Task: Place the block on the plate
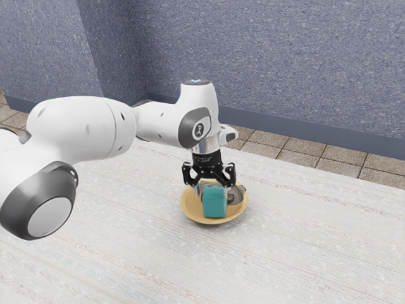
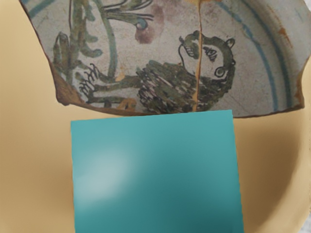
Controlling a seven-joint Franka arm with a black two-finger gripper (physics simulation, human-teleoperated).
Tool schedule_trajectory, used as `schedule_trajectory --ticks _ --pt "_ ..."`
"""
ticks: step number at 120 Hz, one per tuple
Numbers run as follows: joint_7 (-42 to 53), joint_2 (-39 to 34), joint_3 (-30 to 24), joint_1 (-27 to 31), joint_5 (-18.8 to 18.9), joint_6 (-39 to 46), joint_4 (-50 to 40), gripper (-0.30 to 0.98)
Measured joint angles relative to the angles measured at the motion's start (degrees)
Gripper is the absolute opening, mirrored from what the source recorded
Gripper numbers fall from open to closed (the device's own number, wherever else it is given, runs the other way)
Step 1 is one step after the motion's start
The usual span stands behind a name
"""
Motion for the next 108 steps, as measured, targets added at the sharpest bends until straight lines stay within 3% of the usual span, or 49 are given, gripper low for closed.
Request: schedule_trajectory --ticks 49,72,108 --pt "1.2 -13.8 -0.4 0.0 3.5 -1.8 -0.3 0.67" --pt "5.2 -22.3 0.5 -0.1 6.7 -8.2 -0.4 0.68" --pt "14.4 -28.0 4.4 -0.2 13.5 -23.9 3.9 0.68"
